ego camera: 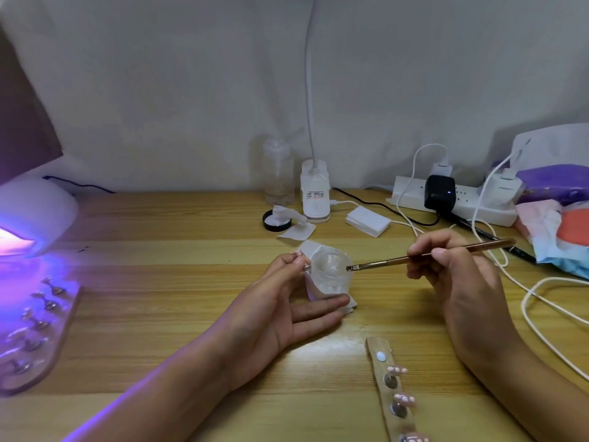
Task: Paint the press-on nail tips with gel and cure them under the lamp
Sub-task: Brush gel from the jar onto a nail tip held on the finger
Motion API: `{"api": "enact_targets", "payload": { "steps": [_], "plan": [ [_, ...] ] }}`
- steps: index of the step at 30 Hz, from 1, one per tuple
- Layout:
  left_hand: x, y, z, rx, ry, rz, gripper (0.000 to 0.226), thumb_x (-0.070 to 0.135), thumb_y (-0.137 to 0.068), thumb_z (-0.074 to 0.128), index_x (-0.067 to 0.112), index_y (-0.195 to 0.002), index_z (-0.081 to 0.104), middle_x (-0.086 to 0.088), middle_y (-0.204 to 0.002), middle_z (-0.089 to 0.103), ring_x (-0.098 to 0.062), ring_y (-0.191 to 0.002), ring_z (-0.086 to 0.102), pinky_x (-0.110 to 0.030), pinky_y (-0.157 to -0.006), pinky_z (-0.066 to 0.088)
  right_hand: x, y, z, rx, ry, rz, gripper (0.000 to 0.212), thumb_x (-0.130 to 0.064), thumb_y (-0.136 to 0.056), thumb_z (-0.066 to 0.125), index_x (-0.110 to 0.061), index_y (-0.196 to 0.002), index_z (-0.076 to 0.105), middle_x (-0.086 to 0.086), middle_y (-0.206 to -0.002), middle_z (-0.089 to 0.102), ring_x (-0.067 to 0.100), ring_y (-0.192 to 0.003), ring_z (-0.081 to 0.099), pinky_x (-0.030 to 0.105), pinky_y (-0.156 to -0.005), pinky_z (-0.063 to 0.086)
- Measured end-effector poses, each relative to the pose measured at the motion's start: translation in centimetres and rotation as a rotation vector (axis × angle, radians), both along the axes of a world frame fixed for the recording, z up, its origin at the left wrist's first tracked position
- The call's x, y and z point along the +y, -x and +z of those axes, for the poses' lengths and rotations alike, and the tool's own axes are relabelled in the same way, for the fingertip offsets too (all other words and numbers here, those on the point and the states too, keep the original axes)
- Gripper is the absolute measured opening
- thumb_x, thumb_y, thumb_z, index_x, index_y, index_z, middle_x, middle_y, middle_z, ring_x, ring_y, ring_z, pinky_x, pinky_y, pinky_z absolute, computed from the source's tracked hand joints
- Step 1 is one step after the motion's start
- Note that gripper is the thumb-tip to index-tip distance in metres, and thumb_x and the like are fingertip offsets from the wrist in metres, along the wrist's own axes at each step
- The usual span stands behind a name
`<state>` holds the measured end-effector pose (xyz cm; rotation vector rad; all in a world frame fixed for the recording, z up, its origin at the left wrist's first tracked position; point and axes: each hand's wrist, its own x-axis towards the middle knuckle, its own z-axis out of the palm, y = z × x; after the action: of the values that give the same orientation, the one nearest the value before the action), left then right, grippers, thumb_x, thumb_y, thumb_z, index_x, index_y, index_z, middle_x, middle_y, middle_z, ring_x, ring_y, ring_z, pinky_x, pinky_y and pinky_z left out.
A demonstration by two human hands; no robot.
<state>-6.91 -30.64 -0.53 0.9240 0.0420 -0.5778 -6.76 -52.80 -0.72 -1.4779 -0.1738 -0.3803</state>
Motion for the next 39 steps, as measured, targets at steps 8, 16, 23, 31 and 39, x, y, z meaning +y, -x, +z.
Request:
{"api": "enact_targets", "payload": {
  "steps": [8, 16, 23, 31, 39],
  "plan": [
    [-0.5, 0.6, -0.4, -0.164, -0.266, 0.266, 0.005, 0.032, -0.089, 0.065, 0.028, -0.090, 0.065, 0.001, -0.100, 0.070, -0.016, -0.081, 0.070, -0.026, -0.057, 0.052, -0.5, -0.2, 0.0, 0.026, -0.050, -0.028, 0.023, -0.023, -0.085, 0.043, -0.016, -0.079, 0.064, -0.004, -0.075, 0.062, 0.009, -0.070, 0.058, 0.018, -0.063, 0.050],
    [-0.8, 2.5, -0.6, -0.521, -0.518, 0.189, 0.005, 0.031, -0.085, 0.069, 0.034, -0.083, 0.070, 0.006, -0.074, 0.069, -0.004, -0.052, 0.053, -0.014, -0.048, 0.040, 0.0, -0.2, 0.6, 0.104, -0.249, 0.166, 0.035, -0.034, -0.097, 0.045, -0.023, -0.082, 0.076, 0.002, -0.073, 0.067, 0.011, -0.073, 0.065, 0.022, -0.067, 0.056],
    [-0.9, 2.4, -0.4, -0.562, -0.577, 0.119, 0.022, 0.014, -0.088, 0.069, 0.034, -0.079, 0.072, 0.012, -0.075, 0.071, 0.000, -0.066, 0.061, -0.010, -0.056, 0.044, 0.6, 0.4, 0.7, 0.136, -0.236, 0.163, 0.013, -0.025, -0.079, 0.059, -0.016, -0.079, 0.068, 0.003, -0.063, 0.059, 0.011, -0.060, 0.057, 0.020, -0.057, 0.052],
    [-0.9, 2.2, -0.5, -0.555, -0.616, 0.109, 0.017, 0.016, -0.086, 0.072, 0.031, -0.077, 0.071, 0.009, -0.071, 0.064, -0.005, -0.062, 0.054, -0.015, -0.056, 0.044, 0.7, 0.2, 0.5, 0.138, -0.165, 0.173, 0.011, -0.021, -0.084, 0.058, -0.014, -0.078, 0.064, 0.003, -0.058, 0.058, 0.013, -0.055, 0.057, 0.019, -0.053, 0.050],
    [-0.8, 2.0, -0.8, -0.580, -0.612, 0.095, 0.016, 0.018, -0.085, 0.073, 0.031, -0.077, 0.069, 0.011, -0.070, 0.063, -0.004, -0.061, 0.053, -0.015, -0.056, 0.045, 1.1, 0.4, 0.6, 0.153, -0.140, 0.176, 0.024, -0.032, -0.071, 0.064, -0.011, -0.082, 0.061, 0.001, -0.062, 0.061, 0.012, -0.055, 0.059, 0.020, -0.053, 0.051]
  ]
}}
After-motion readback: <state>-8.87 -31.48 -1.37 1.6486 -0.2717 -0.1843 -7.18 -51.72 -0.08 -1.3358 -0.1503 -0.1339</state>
